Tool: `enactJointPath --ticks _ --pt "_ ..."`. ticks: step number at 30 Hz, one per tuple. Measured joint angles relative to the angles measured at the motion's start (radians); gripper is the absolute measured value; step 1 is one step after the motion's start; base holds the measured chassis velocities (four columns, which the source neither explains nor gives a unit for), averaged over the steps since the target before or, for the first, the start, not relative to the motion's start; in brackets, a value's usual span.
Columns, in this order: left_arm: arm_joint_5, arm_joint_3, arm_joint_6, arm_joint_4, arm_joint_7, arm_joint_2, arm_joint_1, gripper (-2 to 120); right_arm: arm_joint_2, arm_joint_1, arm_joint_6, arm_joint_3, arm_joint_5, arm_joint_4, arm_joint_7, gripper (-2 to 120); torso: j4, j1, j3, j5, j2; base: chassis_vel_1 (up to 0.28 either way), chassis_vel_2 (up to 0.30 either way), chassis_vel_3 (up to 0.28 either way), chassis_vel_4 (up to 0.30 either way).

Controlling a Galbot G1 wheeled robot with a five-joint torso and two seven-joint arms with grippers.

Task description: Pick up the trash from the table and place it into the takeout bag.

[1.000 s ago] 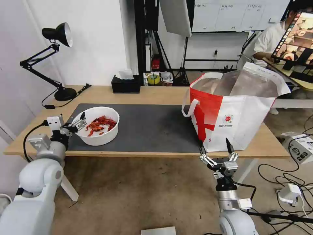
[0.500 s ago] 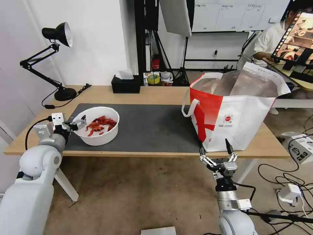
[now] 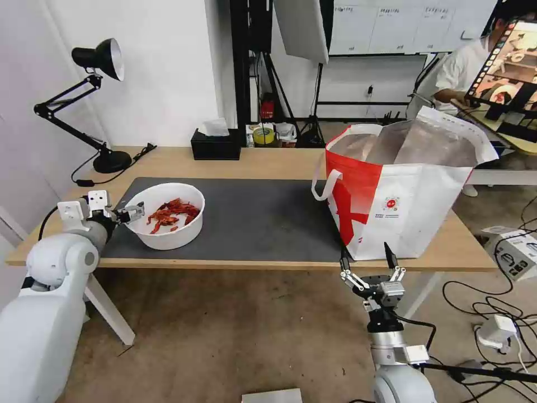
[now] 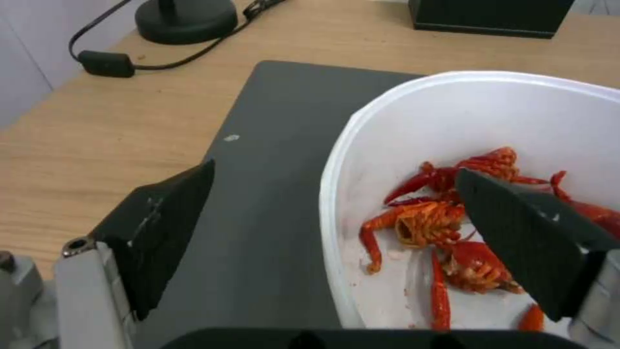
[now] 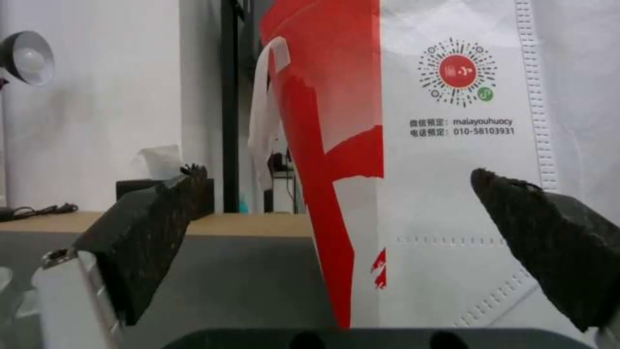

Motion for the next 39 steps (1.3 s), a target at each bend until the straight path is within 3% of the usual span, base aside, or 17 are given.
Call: enactJointPath --ticks 27,39 --pt "-0.023 0.070 -0.004 0.084 -0.016 0.033 -0.051 99 0.011 0.006 0.005 0.006 0.001 -0.015 0.007 100 0.0000 0.000 0.000 0.0000 0.000 0.000 0.000 0.000 0.000" --pt "-0.023 0.075 -0.006 0.097 -0.019 0.046 -0.043 56 0.015 0.012 0.006 0.001 0.002 -0.018 0.025 100 0.0000 0.000 0.000 -0.0001 0.000 0.000 0.000 0.000 0.000"
